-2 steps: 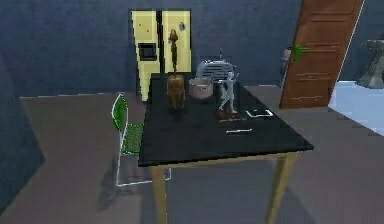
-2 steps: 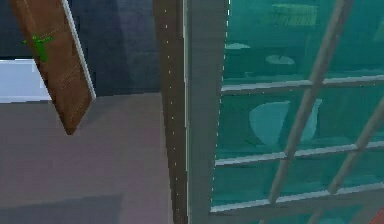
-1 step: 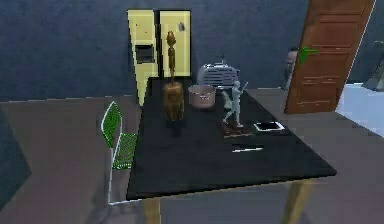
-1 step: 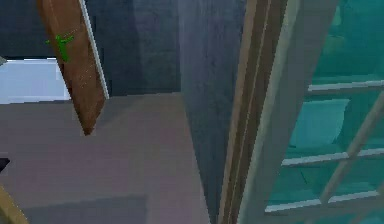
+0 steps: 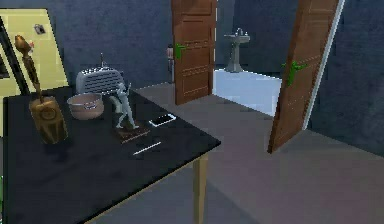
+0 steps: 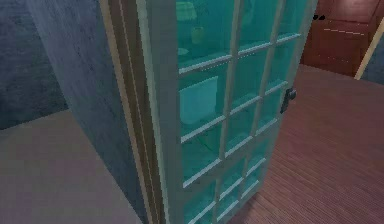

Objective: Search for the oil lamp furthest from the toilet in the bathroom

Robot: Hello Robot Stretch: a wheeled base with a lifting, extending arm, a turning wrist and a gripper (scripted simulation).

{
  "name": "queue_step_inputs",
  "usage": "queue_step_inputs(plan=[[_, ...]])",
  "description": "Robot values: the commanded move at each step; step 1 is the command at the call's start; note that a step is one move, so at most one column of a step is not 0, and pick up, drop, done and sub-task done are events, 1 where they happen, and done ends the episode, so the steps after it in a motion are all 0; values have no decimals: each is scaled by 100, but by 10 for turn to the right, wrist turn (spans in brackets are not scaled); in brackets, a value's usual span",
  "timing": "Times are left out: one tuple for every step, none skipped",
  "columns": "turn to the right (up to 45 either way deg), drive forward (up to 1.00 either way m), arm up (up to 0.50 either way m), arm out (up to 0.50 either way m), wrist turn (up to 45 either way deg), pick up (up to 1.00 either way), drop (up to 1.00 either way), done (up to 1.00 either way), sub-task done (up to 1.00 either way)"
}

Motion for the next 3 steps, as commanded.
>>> queue_step_inputs(plan=[[30, 0, 0, 0, 0, 0, 0, 0, 0], [0, 40, 0, 0, 0, 0, 0, 0, 0], [420, 0, 0, 0, 0, 0, 0, 0, 0]])
